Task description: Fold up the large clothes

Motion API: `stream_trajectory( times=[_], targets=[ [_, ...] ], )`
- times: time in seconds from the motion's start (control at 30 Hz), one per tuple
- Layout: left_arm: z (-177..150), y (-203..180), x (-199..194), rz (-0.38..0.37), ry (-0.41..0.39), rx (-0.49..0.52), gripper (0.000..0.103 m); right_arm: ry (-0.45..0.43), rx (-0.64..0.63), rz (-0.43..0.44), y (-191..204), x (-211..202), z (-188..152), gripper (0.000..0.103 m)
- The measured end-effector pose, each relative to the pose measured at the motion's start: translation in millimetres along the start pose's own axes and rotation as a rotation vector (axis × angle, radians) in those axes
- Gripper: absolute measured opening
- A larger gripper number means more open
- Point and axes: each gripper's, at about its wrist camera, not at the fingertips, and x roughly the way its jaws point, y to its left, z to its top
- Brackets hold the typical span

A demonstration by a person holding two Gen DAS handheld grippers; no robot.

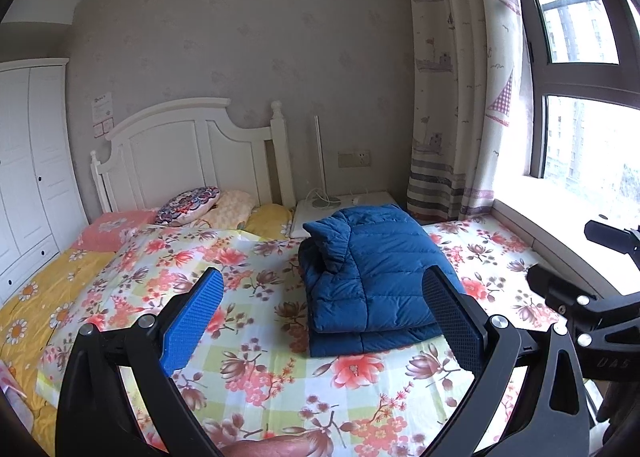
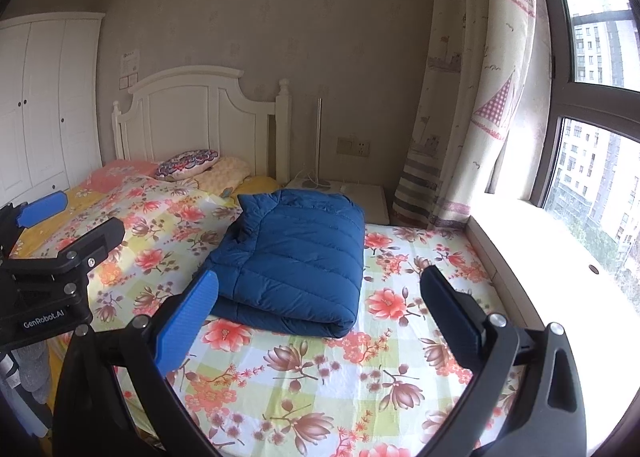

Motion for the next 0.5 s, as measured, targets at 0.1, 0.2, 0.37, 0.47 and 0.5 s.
stream_trajectory(
  times=[0.1,0.2,0.37,0.47,0.5],
  targets=[
    [1,-6,18,-0.01,0.015,0.007,0.097,0.02,0.007,0.007,-7,20,-1,0.1],
    [0,-7,43,-0.036,0.021,-0.014,0.097,0.038,0.021,0.016,-14,39,-1,0.1],
    [0,8,111,-0.082,0.166,0.04,0.099,0.106,0.032,0.003,-35,89,-4,0.1],
    [-5,69,178,0.002,0.311,-0.015,0.099,0.135,0.054,-0.068,-78,125,-1,0.1],
    [-6,104,208,0.06,0.369,-0.04,0.099,0.15,0.071,-0.121,-109,140,2,0.1]
  ],
)
